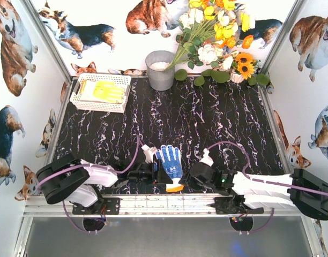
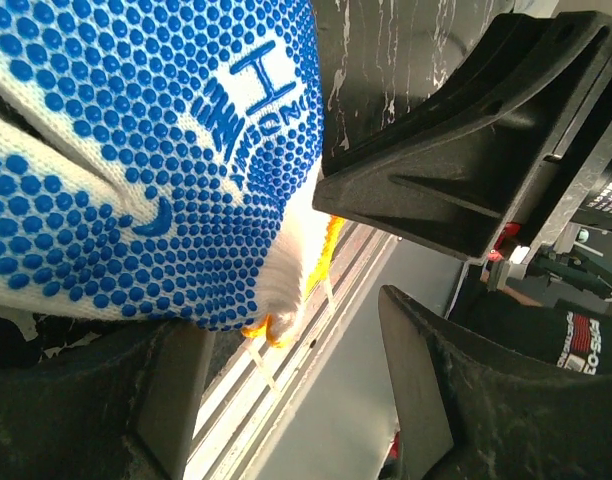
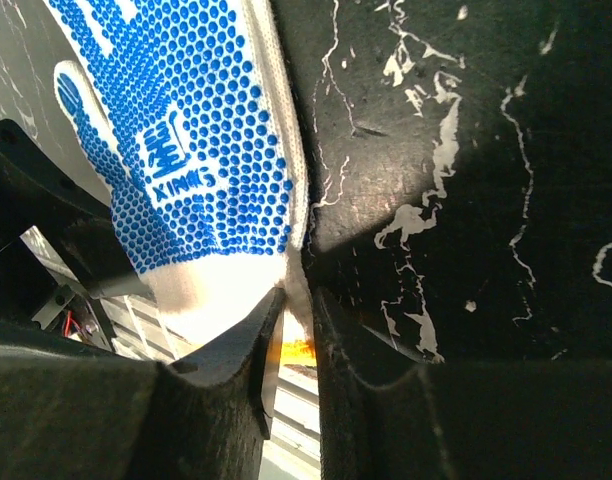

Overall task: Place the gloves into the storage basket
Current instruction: Adjust the glove at the center of the board.

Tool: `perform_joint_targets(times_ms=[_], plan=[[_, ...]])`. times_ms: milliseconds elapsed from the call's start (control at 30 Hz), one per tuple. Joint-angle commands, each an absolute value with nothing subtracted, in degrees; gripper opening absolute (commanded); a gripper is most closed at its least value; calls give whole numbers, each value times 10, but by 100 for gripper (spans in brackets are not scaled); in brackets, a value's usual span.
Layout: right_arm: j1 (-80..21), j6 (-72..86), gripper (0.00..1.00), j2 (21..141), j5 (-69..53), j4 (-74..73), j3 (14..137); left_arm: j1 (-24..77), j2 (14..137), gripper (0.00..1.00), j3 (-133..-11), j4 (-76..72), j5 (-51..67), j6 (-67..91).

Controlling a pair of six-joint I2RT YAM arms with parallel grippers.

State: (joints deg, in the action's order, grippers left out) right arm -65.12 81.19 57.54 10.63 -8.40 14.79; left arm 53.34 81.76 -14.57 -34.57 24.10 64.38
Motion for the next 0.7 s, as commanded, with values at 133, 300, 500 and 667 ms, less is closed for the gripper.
perform_joint_targets(times_ms=[133, 300, 500, 667], plan=[[-651, 822, 18, 622, 88, -69, 154, 536, 828, 61, -115, -348, 187, 634], [-651, 826, 18, 665, 75, -49, 161, 536, 839, 60, -114, -385, 178, 635], [-651, 820, 17, 712, 58, -14, 173, 536, 860, 59, -109, -457, 175, 636], [-651, 817, 16, 730, 54, 10, 180, 536, 856, 47, -101, -483, 158, 634]])
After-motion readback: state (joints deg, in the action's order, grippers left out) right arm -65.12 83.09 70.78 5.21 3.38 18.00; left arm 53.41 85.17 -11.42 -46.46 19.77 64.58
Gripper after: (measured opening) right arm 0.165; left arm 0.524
